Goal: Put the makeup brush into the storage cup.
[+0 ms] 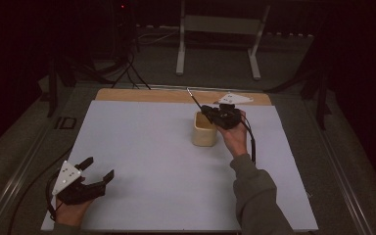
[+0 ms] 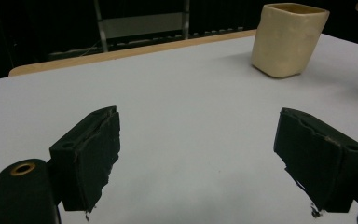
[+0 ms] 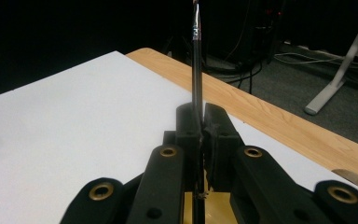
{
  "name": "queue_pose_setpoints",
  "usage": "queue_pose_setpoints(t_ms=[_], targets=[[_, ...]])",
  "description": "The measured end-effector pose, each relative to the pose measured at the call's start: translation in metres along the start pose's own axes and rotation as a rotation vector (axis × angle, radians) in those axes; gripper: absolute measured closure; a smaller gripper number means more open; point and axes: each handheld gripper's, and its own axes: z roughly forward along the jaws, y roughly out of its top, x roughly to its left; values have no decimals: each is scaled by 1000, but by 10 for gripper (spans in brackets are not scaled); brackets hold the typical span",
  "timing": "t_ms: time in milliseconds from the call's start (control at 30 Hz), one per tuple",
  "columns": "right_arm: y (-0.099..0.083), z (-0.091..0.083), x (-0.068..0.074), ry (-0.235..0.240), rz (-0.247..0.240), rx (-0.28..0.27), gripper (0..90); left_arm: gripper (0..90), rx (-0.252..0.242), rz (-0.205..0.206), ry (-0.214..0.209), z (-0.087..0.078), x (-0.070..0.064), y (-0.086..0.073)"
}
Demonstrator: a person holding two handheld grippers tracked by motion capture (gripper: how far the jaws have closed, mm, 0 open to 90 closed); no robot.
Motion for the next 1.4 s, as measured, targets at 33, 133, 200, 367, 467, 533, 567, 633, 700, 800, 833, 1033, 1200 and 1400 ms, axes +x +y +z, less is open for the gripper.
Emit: queue_pose_setpoints(t_ms=[33, 133, 200, 367, 467, 533, 567, 633, 700, 800, 833, 1033, 1200, 1400], targets=[[-1, 0, 0, -1, 1, 2, 853, 155, -1, 0, 0, 0, 0, 0], [-2, 0, -1, -4, 1, 4, 854, 155, 0, 0, 0, 0, 0, 0], [-3, -1, -2, -4, 2, 3, 853, 155, 0, 0, 0, 0, 0, 0], [-5, -1, -2, -7, 5, 1, 854, 155, 1, 1, 1, 0, 0, 0], [-7, 0, -2, -4, 5, 2, 854, 155, 1, 0, 1, 0, 0, 0], [-8, 1, -2, -4, 7, 4, 853, 155, -2, -2, 0, 0, 0, 0], [-8, 1, -2, -4, 9, 6, 853, 155, -3, -2, 0, -1, 0, 0], [-10, 2, -2, -6, 10, 7, 853, 155, -3, -3, 0, -1, 0, 0], [-11, 2, -2, -5, 10, 7, 854, 155, -4, -3, 0, -1, 0, 0], [-14, 3, -3, -7, 11, 13, 853, 155, -2, -2, 0, -1, 0, 0], [-16, 3, -3, -10, 14, 15, 854, 155, -1, -1, 1, -1, 0, 0], [-20, 1, -7, -12, 25, 16, 854, 155, 0, 0, 1, 0, 0, 0], [-22, 0, -8, -16, 31, 20, 853, 155, 1, 1, 1, 0, 0, 0], [-24, 2, -8, -15, 31, 22, 853, 155, 0, 0, 0, 0, 0, 0]])
